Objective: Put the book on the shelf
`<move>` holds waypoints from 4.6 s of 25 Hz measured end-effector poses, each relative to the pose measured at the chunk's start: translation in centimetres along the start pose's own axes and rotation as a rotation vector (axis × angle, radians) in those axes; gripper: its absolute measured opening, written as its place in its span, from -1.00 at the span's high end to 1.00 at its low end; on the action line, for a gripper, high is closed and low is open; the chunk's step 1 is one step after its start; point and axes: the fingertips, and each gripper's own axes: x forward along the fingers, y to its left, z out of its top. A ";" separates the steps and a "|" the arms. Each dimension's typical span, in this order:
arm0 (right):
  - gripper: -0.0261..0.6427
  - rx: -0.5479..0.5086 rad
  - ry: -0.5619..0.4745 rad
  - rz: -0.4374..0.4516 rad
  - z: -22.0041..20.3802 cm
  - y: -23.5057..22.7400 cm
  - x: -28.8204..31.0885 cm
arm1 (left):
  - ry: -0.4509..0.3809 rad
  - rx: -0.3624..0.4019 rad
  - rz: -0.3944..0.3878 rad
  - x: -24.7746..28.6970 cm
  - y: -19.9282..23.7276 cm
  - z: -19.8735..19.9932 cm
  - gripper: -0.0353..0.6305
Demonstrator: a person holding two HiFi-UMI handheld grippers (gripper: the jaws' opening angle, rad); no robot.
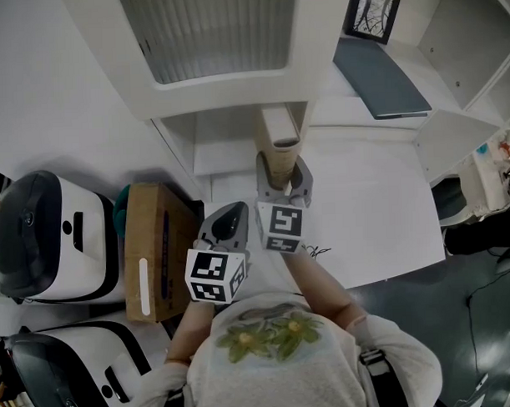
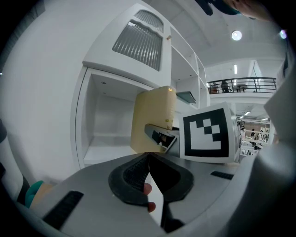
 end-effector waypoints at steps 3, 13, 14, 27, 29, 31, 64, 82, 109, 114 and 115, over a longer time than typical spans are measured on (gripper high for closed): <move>0.22 0.000 -0.003 -0.005 0.0 0.0 0.3 | 0.001 0.001 -0.001 0.0 0.0 0.0 0.81; 0.22 -0.001 -0.013 -0.014 -0.1 0.0 1.1 | 0.004 0.002 0.001 0.1 0.1 0.0 0.81; 0.22 0.000 -0.012 -0.015 -0.1 0.0 1.2 | 0.003 0.003 -0.001 0.1 0.0 0.0 0.81; 0.22 0.000 -0.007 -0.032 -0.2 -0.1 2.4 | 0.003 0.003 0.005 0.0 0.1 0.0 0.81; 0.22 0.002 -0.007 -0.033 -0.2 -0.1 2.6 | 0.003 0.002 0.007 0.0 0.1 0.0 0.81; 0.22 0.001 -0.007 -0.034 -0.2 -0.1 2.8 | 0.004 0.003 0.008 -0.1 0.1 -0.1 0.81; 0.22 0.004 -0.009 -0.072 -0.6 -0.4 6.6 | 0.013 0.001 0.025 -0.4 0.5 -0.4 0.81; 0.22 0.049 0.084 -0.024 -1.8 -0.2 7.1 | 0.006 0.004 0.029 -1.0 0.6 -0.4 0.81; 0.79 0.294 0.181 0.232 -4.7 1.3 -10.8 | 0.014 0.004 -0.011 -3.7 -2.8 -1.8 0.81; 0.81 0.344 0.189 0.272 -4.8 2.4 -13.3 | 0.021 0.001 -0.015 -5.0 -3.5 -2.3 0.81; 0.82 0.345 0.188 0.270 -4.8 2.4 -13.7 | 0.023 -0.001 -0.016 -5.3 -3.5 -2.4 0.81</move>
